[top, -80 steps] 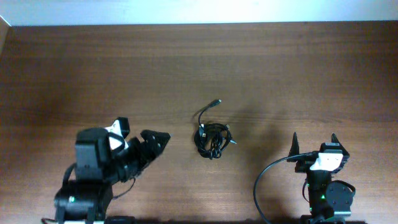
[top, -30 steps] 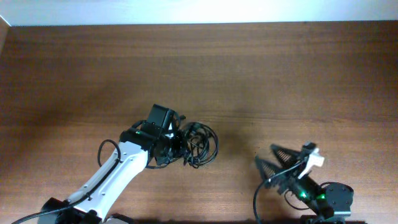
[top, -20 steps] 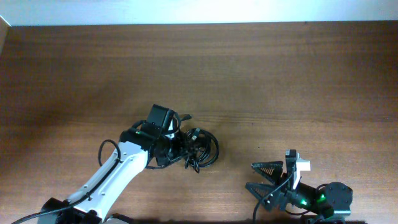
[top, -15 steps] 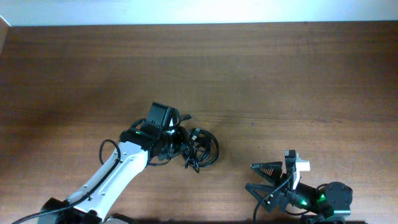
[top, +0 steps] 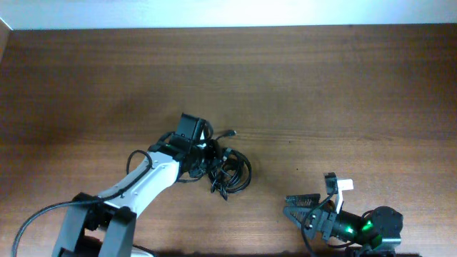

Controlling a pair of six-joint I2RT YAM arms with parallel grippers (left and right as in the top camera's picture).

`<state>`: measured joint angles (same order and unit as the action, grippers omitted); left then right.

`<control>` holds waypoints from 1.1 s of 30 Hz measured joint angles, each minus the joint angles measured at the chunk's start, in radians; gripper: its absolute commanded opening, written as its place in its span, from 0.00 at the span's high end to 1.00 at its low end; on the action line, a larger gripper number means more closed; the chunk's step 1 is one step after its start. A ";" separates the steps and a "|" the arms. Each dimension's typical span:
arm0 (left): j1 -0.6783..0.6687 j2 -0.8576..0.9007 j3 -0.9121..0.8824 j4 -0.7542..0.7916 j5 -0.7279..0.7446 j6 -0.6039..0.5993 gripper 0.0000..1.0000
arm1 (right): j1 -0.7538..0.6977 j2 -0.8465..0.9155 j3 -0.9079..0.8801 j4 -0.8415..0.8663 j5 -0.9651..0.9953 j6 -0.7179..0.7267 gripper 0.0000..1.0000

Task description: Untangle cables

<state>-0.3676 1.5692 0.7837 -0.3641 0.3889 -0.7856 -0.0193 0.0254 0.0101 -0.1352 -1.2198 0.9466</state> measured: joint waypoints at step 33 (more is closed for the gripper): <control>0.089 -0.388 0.061 -0.144 0.291 0.154 1.00 | 0.471 1.005 0.747 -0.605 0.462 -0.026 0.40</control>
<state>-0.2783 1.1816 0.8452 -0.5083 0.6796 -0.6315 0.4519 1.0306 0.7567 -0.7403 -0.7574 0.9207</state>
